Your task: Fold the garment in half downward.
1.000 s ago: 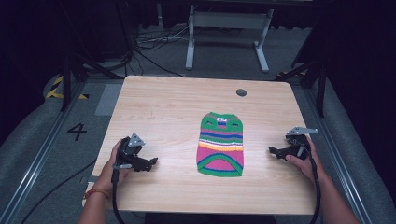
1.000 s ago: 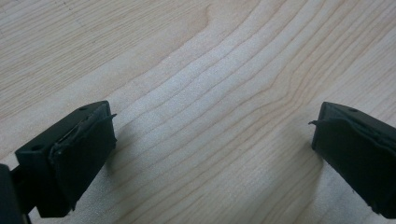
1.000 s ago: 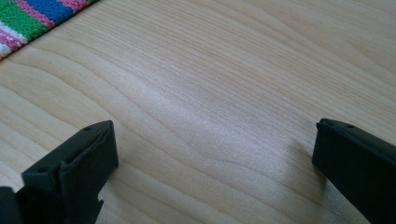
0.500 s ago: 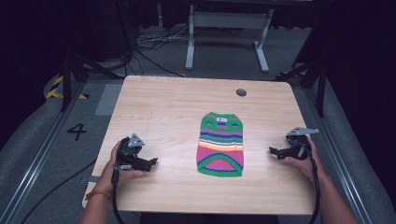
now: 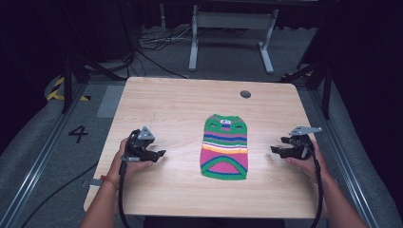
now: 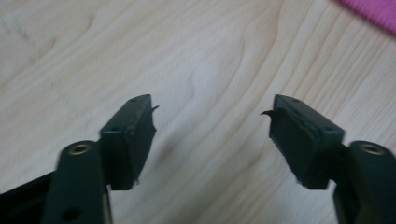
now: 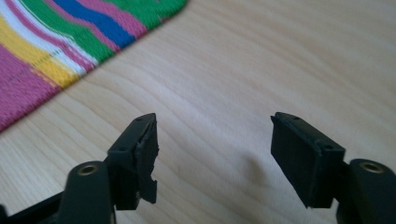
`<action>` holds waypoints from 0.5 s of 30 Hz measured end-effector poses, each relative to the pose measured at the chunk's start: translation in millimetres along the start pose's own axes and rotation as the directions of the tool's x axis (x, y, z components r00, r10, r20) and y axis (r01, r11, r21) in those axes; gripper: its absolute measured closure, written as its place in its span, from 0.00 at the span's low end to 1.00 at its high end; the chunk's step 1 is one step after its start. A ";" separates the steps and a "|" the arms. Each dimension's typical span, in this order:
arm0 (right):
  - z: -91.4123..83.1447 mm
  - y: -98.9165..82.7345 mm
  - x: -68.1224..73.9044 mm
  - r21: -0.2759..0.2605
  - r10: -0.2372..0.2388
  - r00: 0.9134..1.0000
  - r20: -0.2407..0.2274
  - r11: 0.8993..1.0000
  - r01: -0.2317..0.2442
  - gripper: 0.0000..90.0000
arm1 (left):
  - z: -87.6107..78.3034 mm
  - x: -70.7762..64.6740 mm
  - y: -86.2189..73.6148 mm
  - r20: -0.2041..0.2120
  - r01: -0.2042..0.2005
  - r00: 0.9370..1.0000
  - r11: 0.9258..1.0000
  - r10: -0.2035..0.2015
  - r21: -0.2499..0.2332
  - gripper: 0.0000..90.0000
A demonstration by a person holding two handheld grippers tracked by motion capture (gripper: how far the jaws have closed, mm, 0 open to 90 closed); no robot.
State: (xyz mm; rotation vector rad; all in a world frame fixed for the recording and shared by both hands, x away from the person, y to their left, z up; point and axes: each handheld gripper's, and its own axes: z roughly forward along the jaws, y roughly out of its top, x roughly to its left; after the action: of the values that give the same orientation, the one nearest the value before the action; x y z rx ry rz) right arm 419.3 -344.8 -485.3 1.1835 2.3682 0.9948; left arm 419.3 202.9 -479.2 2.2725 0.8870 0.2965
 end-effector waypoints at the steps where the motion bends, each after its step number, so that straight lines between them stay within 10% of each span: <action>1: -0.4 3.4 1.5 -0.005 -0.008 1.000 -0.001 1.000 0.008 0.39 | 2.4 1.2 7.1 0.003 0.006 1.000 1.000 -0.006 -0.015 0.39; 15: 33.5 67.8 20.2 -0.049 -0.092 0.996 -0.013 0.995 0.091 0.56 | 67.2 -9.3 76.9 -0.024 -0.071 0.997 0.997 0.070 -0.018 0.64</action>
State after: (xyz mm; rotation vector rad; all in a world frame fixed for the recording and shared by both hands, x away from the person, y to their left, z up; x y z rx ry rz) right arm 464.2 -285.7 -460.8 1.0440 2.3727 1.0287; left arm 480.7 120.8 -478.4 2.2908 0.8136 0.3616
